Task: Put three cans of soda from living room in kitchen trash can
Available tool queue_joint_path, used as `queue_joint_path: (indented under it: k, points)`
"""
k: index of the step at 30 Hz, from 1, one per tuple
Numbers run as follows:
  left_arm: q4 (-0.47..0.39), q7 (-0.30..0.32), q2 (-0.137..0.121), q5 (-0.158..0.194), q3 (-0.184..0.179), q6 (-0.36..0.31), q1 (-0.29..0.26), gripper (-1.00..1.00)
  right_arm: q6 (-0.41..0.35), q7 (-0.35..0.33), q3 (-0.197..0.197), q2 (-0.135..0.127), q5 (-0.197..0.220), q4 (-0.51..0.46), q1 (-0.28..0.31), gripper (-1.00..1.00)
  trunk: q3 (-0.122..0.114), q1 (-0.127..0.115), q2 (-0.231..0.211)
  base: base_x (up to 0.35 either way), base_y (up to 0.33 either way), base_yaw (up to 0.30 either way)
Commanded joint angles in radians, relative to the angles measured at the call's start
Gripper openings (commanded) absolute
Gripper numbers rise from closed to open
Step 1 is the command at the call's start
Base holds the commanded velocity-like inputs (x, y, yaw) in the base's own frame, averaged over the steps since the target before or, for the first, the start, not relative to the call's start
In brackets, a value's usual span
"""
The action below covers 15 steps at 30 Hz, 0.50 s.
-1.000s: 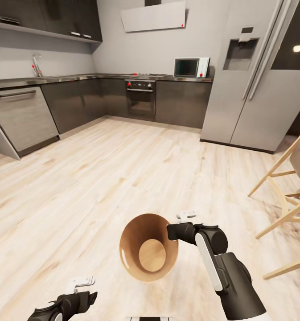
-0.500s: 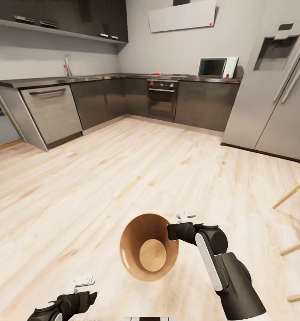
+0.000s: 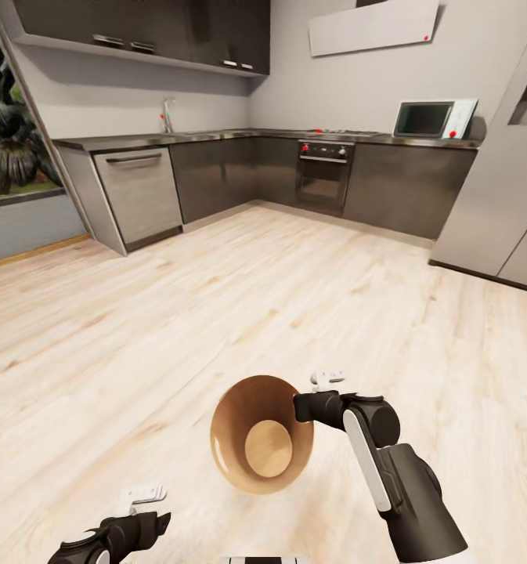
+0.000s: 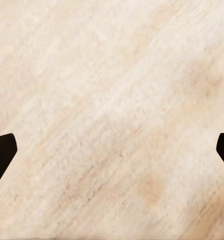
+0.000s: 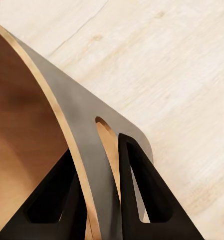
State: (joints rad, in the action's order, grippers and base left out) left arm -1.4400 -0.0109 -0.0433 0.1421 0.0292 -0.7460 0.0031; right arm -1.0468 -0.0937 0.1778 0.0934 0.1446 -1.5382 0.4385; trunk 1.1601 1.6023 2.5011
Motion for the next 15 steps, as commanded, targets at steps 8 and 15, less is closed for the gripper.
queue_joint_path:
  k: [8, 15]
  points:
    - [0.001, 0.000, -0.001, 0.000, 0.000, -0.001, 0.000, 1.00, 0.000, -0.001, 0.000, 0.000, 0.024, 0.000, 0.000, -1.00, 0.000, 0.000, 0.000, 0.000, 0.000, 0.269]
    - [0.001, 0.000, -0.001, 0.000, 0.000, -0.001, 0.000, 1.00, 0.000, -0.001, -0.001, 0.000, 0.027, -0.002, 0.000, -1.00, 0.000, 0.000, 0.000, 0.000, 0.000, 0.044]
